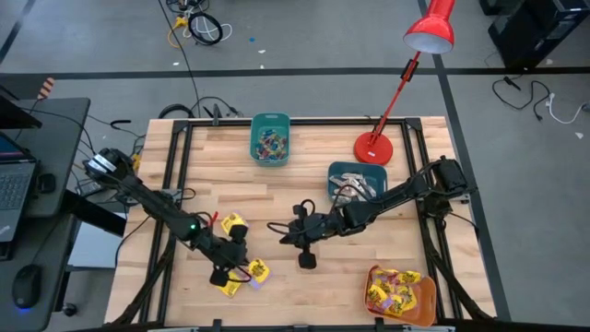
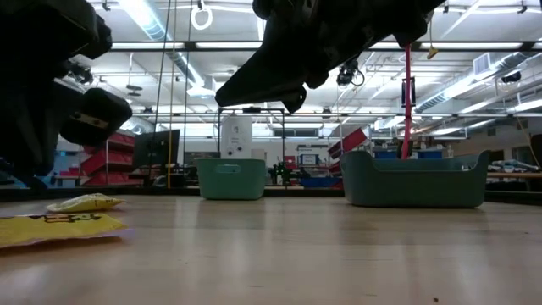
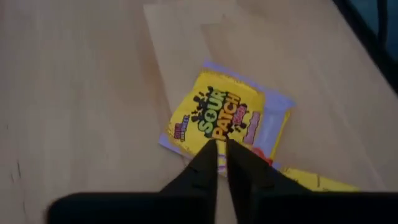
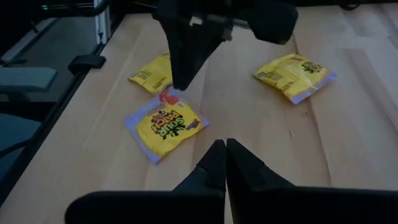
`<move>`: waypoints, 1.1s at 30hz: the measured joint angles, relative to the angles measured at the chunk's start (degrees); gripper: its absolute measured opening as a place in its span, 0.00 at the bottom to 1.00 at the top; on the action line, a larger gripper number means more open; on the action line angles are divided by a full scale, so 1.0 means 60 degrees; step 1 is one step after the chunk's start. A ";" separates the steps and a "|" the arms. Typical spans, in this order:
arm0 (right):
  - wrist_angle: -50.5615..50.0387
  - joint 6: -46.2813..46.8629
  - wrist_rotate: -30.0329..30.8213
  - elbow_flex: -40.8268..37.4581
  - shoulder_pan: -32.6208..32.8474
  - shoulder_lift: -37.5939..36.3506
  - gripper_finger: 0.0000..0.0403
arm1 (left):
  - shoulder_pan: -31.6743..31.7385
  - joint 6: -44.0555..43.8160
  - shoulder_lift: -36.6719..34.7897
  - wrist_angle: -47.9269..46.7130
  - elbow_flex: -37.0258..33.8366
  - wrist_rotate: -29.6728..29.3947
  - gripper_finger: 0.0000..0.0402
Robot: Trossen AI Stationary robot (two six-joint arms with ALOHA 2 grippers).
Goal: Sort candy
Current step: Put the yellow candy bag into the orange bin
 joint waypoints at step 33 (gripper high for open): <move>0.0051 -0.0802 0.0013 0.0000 0.0023 -0.0005 0.00 | -0.0079 -0.0054 0.1851 0.1668 -0.0189 -0.1125 0.00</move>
